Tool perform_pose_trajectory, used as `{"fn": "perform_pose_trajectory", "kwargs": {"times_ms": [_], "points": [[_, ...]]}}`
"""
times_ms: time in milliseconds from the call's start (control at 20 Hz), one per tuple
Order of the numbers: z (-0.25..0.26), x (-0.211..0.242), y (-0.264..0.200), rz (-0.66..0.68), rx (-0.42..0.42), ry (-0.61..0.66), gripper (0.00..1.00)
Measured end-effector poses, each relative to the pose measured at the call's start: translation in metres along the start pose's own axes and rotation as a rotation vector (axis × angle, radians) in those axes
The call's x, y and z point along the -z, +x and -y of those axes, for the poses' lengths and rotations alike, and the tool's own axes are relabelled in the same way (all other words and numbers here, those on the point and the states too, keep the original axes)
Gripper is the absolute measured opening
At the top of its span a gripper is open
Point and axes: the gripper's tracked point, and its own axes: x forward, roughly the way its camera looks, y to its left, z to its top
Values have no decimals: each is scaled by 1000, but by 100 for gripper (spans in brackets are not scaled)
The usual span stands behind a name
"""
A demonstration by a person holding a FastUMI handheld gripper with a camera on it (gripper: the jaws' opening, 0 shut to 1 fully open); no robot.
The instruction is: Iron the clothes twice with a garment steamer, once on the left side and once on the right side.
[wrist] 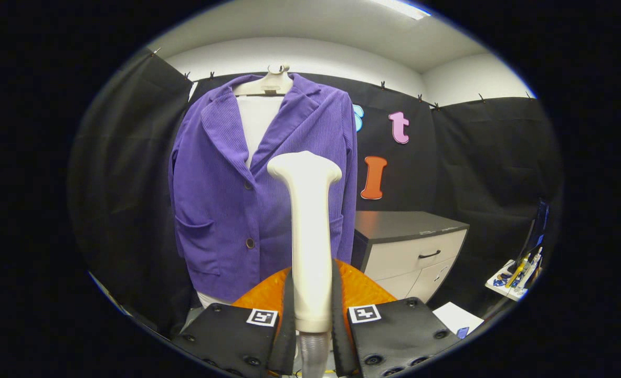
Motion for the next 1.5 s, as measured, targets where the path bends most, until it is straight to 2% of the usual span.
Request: {"fn": "perform_pose_trajectory", "kwargs": {"times_ms": [400,700,1100,1500], "points": [[-54,-70,-5,125,-48,-19,36],[-95,-99,-2,181,-99,-24,36],[-144,-99,12,185,-152,-40,36],[-162,-79,36,135,-157,-43,36]]}}
